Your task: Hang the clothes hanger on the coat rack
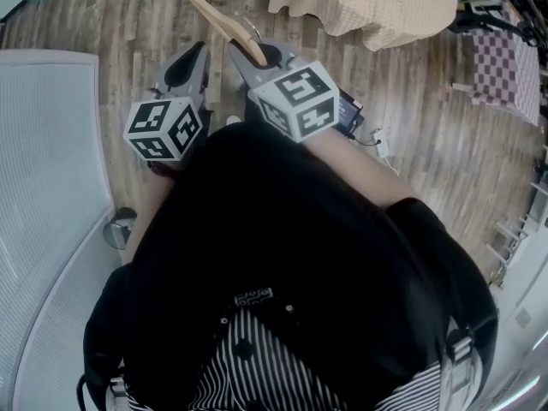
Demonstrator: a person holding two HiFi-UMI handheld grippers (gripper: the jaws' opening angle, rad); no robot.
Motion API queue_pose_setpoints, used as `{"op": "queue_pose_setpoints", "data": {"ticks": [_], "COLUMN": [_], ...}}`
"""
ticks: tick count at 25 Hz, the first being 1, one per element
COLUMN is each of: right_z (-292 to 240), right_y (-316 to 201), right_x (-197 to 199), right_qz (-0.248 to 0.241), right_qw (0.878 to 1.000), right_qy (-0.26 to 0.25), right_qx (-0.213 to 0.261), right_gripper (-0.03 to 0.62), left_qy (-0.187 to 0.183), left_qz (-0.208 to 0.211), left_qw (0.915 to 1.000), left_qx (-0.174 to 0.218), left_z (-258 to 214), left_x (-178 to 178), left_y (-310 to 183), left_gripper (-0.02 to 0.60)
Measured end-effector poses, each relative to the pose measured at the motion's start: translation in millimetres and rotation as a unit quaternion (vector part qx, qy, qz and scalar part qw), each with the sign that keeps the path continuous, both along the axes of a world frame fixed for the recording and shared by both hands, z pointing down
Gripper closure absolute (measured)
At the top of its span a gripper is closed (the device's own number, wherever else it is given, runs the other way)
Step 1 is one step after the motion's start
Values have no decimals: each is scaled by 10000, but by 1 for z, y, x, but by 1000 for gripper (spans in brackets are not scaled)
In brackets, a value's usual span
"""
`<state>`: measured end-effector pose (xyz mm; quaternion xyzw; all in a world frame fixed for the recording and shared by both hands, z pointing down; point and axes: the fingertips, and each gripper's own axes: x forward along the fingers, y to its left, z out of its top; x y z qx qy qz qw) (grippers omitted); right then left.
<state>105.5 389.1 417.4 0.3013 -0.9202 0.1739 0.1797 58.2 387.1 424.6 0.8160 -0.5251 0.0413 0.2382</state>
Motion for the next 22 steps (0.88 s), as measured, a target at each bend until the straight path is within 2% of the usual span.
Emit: {"op": "queue_pose_setpoints", "data": {"ticks": [7, 9, 18, 22], "right_z": [-16, -24, -40, -29], "right_y": [-96, -123, -231, -255], "right_x": [-32, -36, -28, -22], "right_qz": [-492, -605, -931, -1105], "right_qw": [9986, 9979, 9948, 9928], "right_qy": [-174, -243, -408, -451], "right_qx": [35, 10, -68, -136], "right_gripper": [592, 592, 592, 592], "left_qy": [-195, -130, -225, -258], "left_qz": [-396, -471, -854, -976], "left_qw": [9990, 9988, 9961, 9949], "left_qx": [2, 51, 6, 6], "left_z": [-17, -26, -44, -38], "left_x": [-24, -25, -15, -6], "left_y": [-92, -116, -222, -243], "left_gripper": [589, 589, 589, 588]}}
